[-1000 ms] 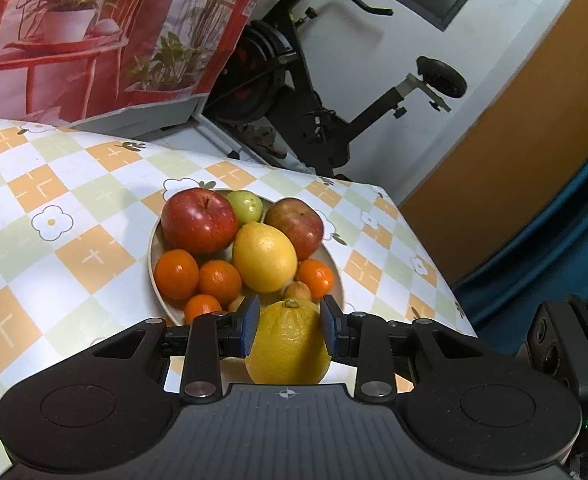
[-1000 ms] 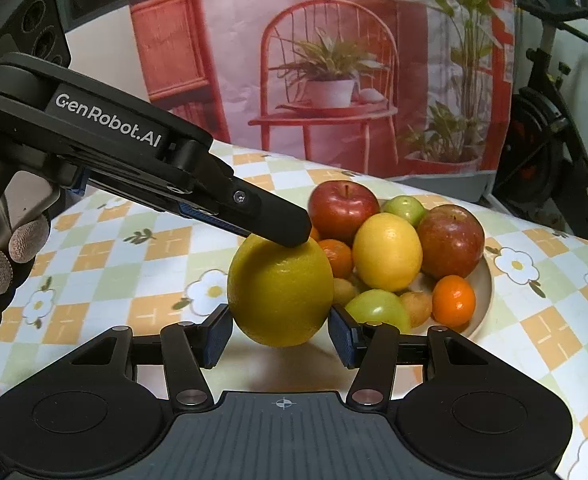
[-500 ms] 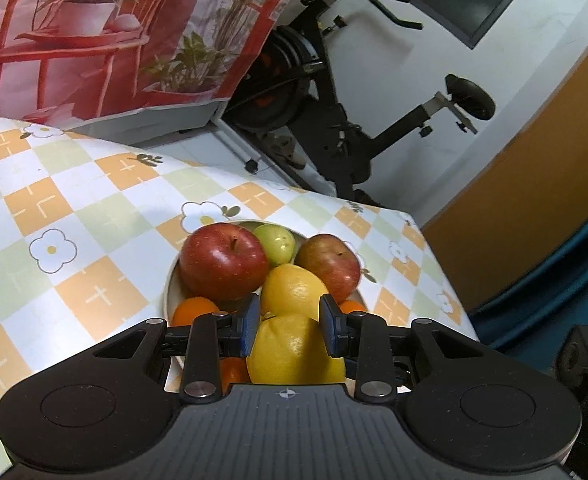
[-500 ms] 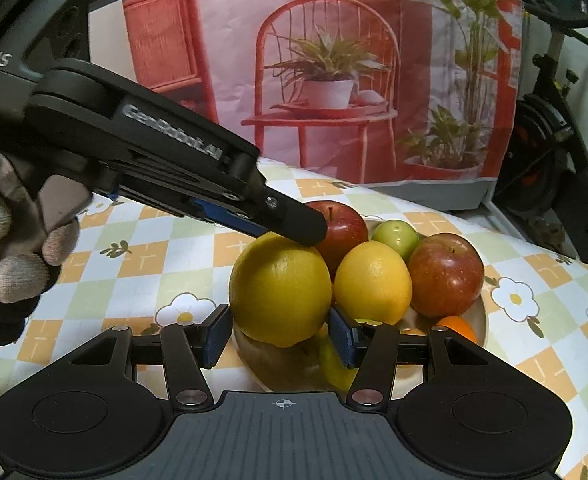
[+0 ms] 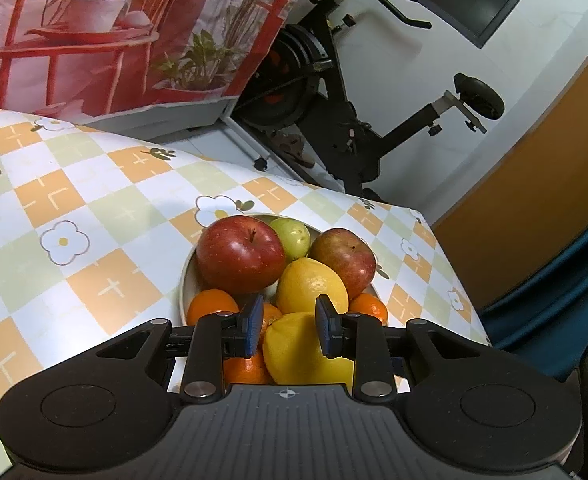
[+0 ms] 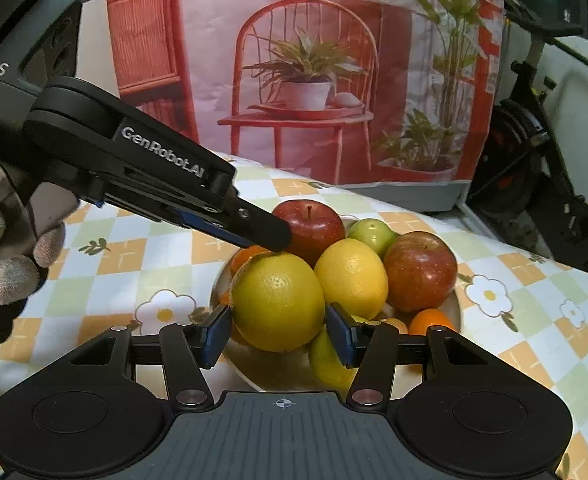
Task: Organize fruits
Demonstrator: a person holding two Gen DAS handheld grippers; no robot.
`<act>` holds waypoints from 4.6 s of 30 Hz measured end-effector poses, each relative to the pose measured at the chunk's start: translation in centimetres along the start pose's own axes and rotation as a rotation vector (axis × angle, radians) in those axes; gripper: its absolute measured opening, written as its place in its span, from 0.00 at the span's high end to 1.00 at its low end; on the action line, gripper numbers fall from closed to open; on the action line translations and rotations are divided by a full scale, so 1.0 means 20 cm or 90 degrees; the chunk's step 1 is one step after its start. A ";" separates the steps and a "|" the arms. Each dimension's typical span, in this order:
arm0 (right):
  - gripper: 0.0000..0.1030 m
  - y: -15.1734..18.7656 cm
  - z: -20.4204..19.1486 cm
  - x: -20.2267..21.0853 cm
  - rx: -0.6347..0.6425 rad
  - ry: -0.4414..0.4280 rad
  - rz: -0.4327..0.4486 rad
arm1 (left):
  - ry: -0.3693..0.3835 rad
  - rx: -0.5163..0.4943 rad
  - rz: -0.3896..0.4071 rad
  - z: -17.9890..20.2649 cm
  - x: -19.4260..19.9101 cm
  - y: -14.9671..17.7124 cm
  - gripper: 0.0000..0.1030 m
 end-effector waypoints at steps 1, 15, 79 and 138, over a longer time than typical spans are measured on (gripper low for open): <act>0.51 0.00 0.00 0.00 -0.002 0.006 0.000 | -0.003 0.000 0.002 0.00 0.01 0.00 0.71; 0.39 0.01 0.04 0.01 -0.037 0.058 -0.012 | -0.058 -0.017 0.026 -0.04 0.08 0.01 0.61; 0.01 0.08 -0.17 0.79 -0.187 0.155 0.108 | -0.261 -0.107 0.240 0.14 1.07 0.33 0.00; 0.00 0.03 -0.48 1.34 -0.165 0.196 0.187 | -0.254 -0.195 0.349 0.45 1.52 0.64 0.00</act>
Point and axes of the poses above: each gripper's, at about its wrist camera, not at the fingertips, and x roughly against the way its jaws point, z to its right, y to its underside, the point moved 2 cm from there along -x, roughly the way its jaws point, and after that the axes turned 7 degrees about x, right-handed, at the moved point
